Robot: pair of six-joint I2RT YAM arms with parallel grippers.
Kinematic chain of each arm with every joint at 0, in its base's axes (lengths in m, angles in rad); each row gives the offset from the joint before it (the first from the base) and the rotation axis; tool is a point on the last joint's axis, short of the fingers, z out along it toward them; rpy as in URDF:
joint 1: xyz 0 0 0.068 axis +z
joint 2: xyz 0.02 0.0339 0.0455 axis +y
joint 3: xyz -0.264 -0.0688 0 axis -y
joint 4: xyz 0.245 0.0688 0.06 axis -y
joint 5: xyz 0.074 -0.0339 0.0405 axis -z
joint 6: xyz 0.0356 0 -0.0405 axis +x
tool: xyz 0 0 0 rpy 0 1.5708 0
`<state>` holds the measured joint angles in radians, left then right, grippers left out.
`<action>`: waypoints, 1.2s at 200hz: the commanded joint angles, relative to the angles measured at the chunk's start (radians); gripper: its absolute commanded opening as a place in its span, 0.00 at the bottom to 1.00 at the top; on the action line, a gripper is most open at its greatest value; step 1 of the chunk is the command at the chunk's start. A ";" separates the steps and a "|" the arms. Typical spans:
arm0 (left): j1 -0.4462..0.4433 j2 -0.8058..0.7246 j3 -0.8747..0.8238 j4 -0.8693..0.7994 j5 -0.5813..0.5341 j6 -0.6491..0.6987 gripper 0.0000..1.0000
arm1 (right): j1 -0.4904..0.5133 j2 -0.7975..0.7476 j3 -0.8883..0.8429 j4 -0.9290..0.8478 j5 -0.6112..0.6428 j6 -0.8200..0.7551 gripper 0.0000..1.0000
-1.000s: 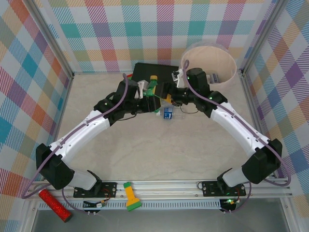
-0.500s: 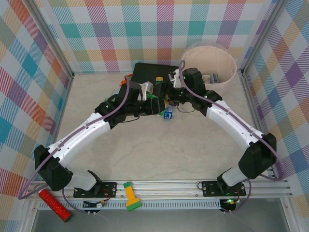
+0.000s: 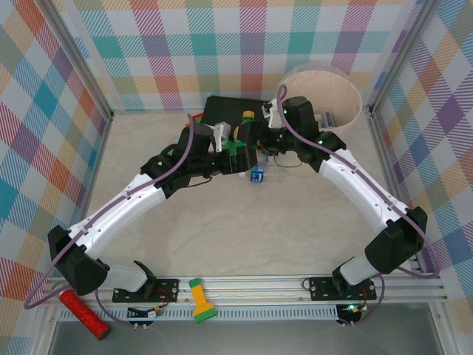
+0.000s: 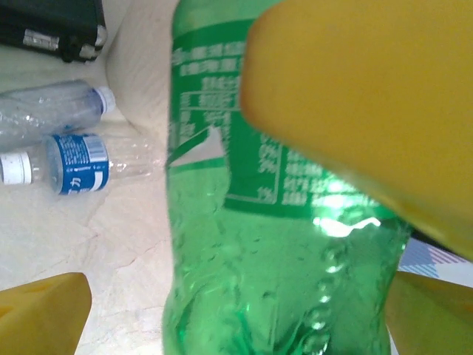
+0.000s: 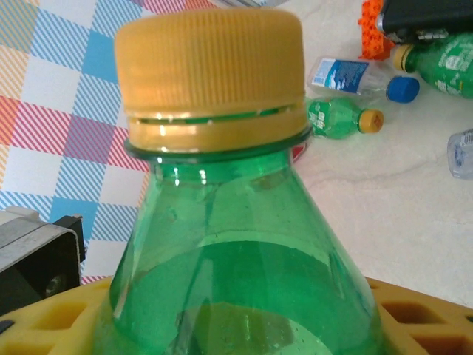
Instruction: Put the plastic bottles in the bin
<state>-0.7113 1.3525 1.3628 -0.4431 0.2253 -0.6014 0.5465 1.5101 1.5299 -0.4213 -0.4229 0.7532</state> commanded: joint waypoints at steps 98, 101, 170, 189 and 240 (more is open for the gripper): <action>0.029 -0.101 0.042 -0.056 -0.061 0.051 1.00 | -0.320 0.065 0.502 -0.500 0.248 -0.331 0.57; 0.030 -0.102 0.041 -0.059 -0.062 0.051 1.00 | -0.329 0.072 0.514 -0.506 0.246 -0.339 0.57; 0.031 -0.118 0.070 -0.164 -0.140 0.059 1.00 | -0.497 0.277 0.760 -0.600 0.213 -0.403 0.58; 0.032 -0.134 0.069 -0.183 -0.157 0.067 1.00 | -0.537 0.336 0.814 -0.621 0.194 -0.402 0.58; 0.034 -0.177 0.050 -0.216 -0.191 0.070 1.00 | -0.574 0.489 0.961 -0.741 0.190 -0.435 0.58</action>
<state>-0.6865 1.2118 1.3998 -0.6308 0.0654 -0.5526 -0.0212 1.9629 2.4435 -1.0805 -0.2123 0.3561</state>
